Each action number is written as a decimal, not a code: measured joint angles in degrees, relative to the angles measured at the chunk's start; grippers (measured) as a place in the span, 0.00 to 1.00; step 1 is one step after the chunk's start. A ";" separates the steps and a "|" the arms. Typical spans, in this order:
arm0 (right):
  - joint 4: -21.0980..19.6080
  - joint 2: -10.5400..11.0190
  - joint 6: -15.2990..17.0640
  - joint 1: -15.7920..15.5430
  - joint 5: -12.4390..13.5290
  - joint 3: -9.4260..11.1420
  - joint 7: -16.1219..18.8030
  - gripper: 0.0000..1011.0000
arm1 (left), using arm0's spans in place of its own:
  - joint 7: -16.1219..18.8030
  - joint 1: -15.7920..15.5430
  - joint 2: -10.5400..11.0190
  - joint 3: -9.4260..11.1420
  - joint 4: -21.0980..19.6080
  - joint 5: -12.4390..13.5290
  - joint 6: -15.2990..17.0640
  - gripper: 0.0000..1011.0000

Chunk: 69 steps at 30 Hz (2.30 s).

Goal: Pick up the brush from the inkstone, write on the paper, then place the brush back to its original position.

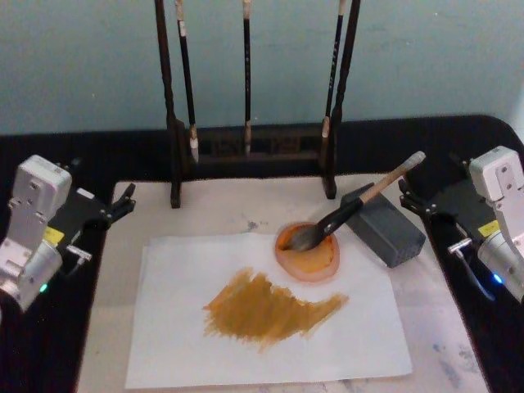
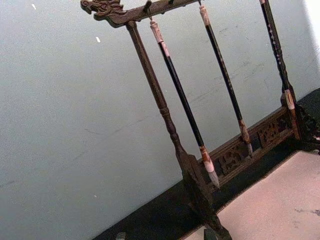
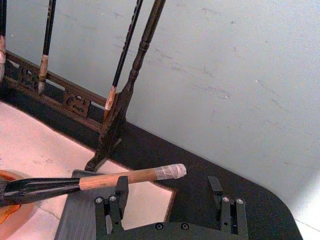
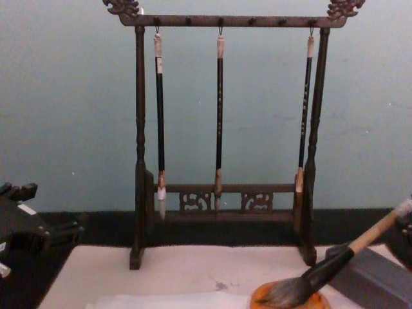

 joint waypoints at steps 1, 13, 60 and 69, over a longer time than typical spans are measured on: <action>0.00 0.00 0.00 0.00 0.00 0.00 0.00 0.99 | 0.00 0.00 0.00 0.00 0.00 0.00 0.00 1.00; 0.00 0.00 0.00 0.00 0.00 0.00 0.00 0.99 | 0.00 0.00 0.00 0.00 0.00 0.00 0.00 1.00; 0.00 0.00 0.00 0.00 0.00 0.00 0.00 0.99 | 0.00 0.00 0.00 0.00 0.00 0.00 0.00 1.00; 0.00 0.00 0.00 0.00 0.00 0.00 0.00 0.99 | 0.00 0.00 0.00 0.00 0.00 0.00 0.00 1.00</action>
